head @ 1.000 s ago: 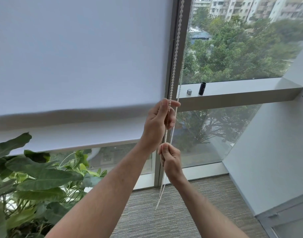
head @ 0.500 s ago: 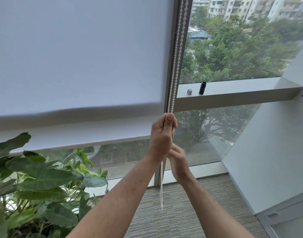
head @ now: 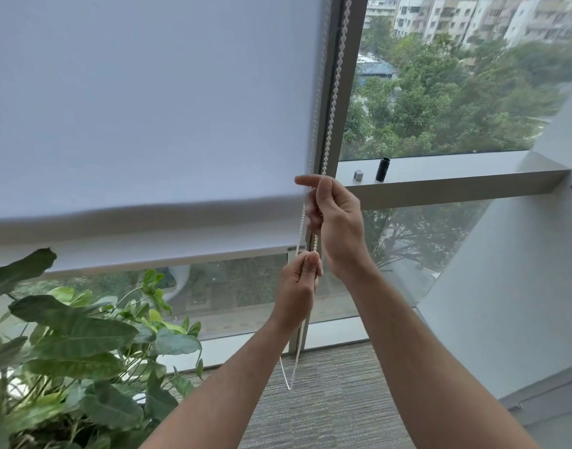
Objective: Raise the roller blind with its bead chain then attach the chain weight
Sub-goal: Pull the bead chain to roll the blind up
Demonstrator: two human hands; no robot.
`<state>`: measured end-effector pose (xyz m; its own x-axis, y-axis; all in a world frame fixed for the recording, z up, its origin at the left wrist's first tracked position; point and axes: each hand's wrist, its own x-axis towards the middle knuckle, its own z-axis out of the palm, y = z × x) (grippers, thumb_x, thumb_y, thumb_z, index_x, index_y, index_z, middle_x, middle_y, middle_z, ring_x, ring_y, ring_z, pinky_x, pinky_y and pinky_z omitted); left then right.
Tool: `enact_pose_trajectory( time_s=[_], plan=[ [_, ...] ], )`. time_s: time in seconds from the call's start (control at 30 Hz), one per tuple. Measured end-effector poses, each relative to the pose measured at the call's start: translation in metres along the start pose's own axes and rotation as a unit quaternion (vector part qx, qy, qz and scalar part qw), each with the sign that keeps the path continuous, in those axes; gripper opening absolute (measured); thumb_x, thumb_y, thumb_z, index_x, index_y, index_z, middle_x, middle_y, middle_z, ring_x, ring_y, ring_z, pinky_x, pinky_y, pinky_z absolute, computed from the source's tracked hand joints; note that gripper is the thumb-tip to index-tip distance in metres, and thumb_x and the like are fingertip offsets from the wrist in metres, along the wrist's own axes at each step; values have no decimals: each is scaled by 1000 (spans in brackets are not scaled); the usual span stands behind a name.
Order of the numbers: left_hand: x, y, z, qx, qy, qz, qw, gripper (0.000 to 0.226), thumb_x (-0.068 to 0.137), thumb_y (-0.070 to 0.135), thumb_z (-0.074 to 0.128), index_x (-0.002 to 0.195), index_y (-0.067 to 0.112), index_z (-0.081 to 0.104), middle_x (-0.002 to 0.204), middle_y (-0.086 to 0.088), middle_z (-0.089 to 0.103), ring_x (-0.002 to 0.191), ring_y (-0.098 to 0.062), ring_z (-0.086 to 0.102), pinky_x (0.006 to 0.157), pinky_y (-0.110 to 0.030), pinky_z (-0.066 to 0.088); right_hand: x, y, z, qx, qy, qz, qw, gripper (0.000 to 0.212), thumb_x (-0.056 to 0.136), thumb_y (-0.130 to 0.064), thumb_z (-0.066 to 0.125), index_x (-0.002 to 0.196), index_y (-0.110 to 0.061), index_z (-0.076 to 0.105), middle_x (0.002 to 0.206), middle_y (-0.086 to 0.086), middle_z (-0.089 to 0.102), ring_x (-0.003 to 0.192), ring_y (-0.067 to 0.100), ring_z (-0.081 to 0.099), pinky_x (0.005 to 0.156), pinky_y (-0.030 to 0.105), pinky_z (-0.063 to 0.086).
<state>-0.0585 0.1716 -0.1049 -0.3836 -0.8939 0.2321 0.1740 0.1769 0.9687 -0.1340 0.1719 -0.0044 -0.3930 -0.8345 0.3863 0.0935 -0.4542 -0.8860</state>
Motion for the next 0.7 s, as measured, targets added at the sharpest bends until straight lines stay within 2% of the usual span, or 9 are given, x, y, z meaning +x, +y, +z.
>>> enact_pose_trajectory(
  time_s=[0.07, 0.13, 0.23, 0.33, 0.43, 0.53, 0.6, 0.63, 0.7],
  plan=[
    [-2, -3, 3, 0, -6, 1, 1000, 35, 99, 27, 43, 65, 26, 51, 55, -8, 33, 48, -17, 26, 46, -41, 18, -2, 2, 4, -22, 33, -21, 999, 36, 107, -21, 38, 86, -15, 66, 55, -11, 38, 49, 6, 30, 44, 24, 21],
    [-5, -7, 5, 4, -12, 7, 1000, 35, 99, 26, 43, 65, 28, 52, 51, 9, 38, 47, -11, 28, 45, -34, 20, -6, 3, 5, -29, 54, -48, 997, 36, 105, -21, 39, 77, -17, 62, 53, -10, 36, 47, 6, 29, 42, 23, 23],
    [-4, -8, 4, 0, -27, 8, 1000, 35, 99, 25, 44, 66, 28, 53, 51, 11, 45, 47, -5, 30, 44, -25, 25, -10, 4, 3, -29, 59, -52, 996, 36, 103, -23, 40, 74, -19, 60, 52, -9, 35, 45, 6, 28, 41, 20, 23],
    [2, -5, 2, -22, -51, 8, 998, 36, 99, 23, 45, 66, 30, 55, 52, 12, 43, 49, -4, 30, 47, -22, 25, -10, 4, 3, -30, 54, -62, 996, 36, 103, -23, 41, 72, -20, 59, 53, -8, 34, 45, 6, 27, 41, 21, 22],
    [5, -10, -5, -26, -75, -4, 997, 35, 98, 25, 47, 68, 9, 53, 57, 9, 42, 53, -8, 34, 51, -26, 28, -15, 10, 2, -48, 54, -63, 995, 34, 102, -21, 42, 71, -18, 57, 53, -6, 34, 45, 8, 27, 41, 22, 23],
    [7, -19, -16, 25, -97, 2, 995, 46, 95, 34, 49, 77, -7, 56, 67, -20, 52, 68, -20, 47, 62, -43, 38, -27, 26, -3, -65, 55, -44, 995, 34, 100, -19, 42, 69, -18, 57, 54, -3, 36, 47, 9, 30, 43, 22, 25],
    [8, -24, -23, 43, -90, -1, 995, 42, 91, 31, 46, 82, -9, 58, 77, -29, 56, 75, -24, 49, 68, -51, 42, -36, 37, -7, -69, 56, -31, 996, 35, 100, -17, 43, 68, -20, 58, 54, -8, 40, 48, 8, 32, 46, 22, 27],
    [8, -23, -26, 43, -79, 0, 996, 36, 89, 25, 44, 82, -5, 61, 79, -26, 59, 77, -24, 52, 71, -49, 44, -38, 41, -9, -69, 55, -28, 996, 35, 100, -17, 42, 68, -21, 58, 54, -11, 40, 48, 8, 33, 46, 22, 28],
    [12, -18, -29, 35, -47, -3, 998, 32, 88, 19, 42, 90, 9, 72, 88, -9, 71, 86, -26, 63, 79, -48, 50, -42, 48, -10, -64, 53, -23, 996, 36, 101, -17, 42, 69, -20, 58, 53, -14, 43, 48, 7, 34, 48, 22, 29]
  ],
)
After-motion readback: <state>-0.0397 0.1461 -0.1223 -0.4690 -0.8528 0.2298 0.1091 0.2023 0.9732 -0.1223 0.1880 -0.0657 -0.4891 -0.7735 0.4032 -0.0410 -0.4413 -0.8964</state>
